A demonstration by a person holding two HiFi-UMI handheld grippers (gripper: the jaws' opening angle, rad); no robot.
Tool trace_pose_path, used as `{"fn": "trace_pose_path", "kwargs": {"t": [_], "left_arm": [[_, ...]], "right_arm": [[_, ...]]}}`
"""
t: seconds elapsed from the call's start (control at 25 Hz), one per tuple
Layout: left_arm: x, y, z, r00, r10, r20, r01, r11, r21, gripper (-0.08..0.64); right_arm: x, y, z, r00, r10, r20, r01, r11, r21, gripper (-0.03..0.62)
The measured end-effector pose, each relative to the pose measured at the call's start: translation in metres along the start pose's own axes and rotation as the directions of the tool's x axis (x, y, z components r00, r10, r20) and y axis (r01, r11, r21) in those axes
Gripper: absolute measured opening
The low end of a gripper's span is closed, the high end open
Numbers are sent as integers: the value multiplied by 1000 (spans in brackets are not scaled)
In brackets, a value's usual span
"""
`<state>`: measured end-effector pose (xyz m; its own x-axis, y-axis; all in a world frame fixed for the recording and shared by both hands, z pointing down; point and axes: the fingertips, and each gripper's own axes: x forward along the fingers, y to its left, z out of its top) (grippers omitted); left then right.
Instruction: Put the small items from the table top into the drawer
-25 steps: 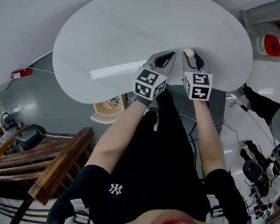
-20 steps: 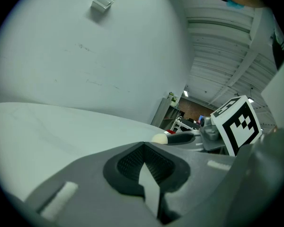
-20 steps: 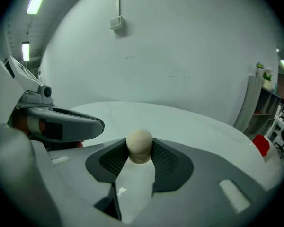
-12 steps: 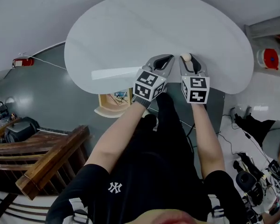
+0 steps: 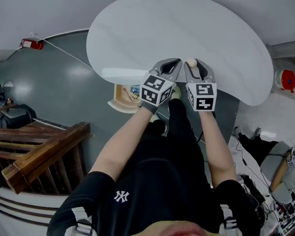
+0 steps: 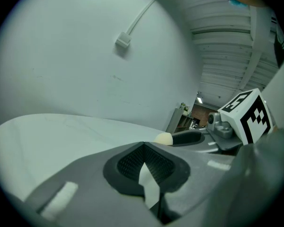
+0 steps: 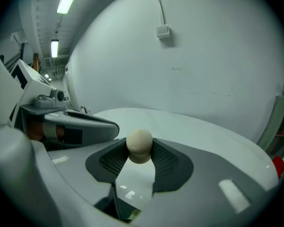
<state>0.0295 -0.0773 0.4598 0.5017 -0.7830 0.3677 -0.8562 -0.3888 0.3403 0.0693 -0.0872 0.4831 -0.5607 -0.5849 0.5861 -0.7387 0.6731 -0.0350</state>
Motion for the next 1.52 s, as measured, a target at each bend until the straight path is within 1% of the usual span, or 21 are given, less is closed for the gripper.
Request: {"fn": "trace_pose_path", "kwargs": {"t": [0.16,0.36,0.68,0.84,0.96,1.24,1.4,1.52], "left_arm": [[-34,16,1,998,56,27,-56,998,-19,0],[-79,29,-4,992,113,51,-111,993,-41,0],[-143,61,-29,969,235,77,-227,969,-101,0],[-180,83,-45,951,297,83,-285,949,-137,0],[-206,97,-61,936,342,78,-326,930,-169,0],[-248,129,-101,903,425,65,-401,888,-225,0],[-258,139,-118,894,444,55,-420,875,-240,0],[-263,147,-132,891,451,46,-426,867,-257,0]], "right_arm": [[1,39,9,998,56,4,-56,997,-45,175],[-3,84,15,994,105,7,-104,991,-86,175],[-2,153,6,977,213,-4,-211,967,-142,176],[4,195,-2,962,274,-12,-271,947,-174,176],[8,227,-14,945,325,-29,-324,926,-193,176],[25,286,-58,902,419,-101,-431,875,-221,178],[34,307,-79,879,454,-145,-477,848,-233,178],[47,318,-97,868,462,-182,-495,834,-246,178]]}}
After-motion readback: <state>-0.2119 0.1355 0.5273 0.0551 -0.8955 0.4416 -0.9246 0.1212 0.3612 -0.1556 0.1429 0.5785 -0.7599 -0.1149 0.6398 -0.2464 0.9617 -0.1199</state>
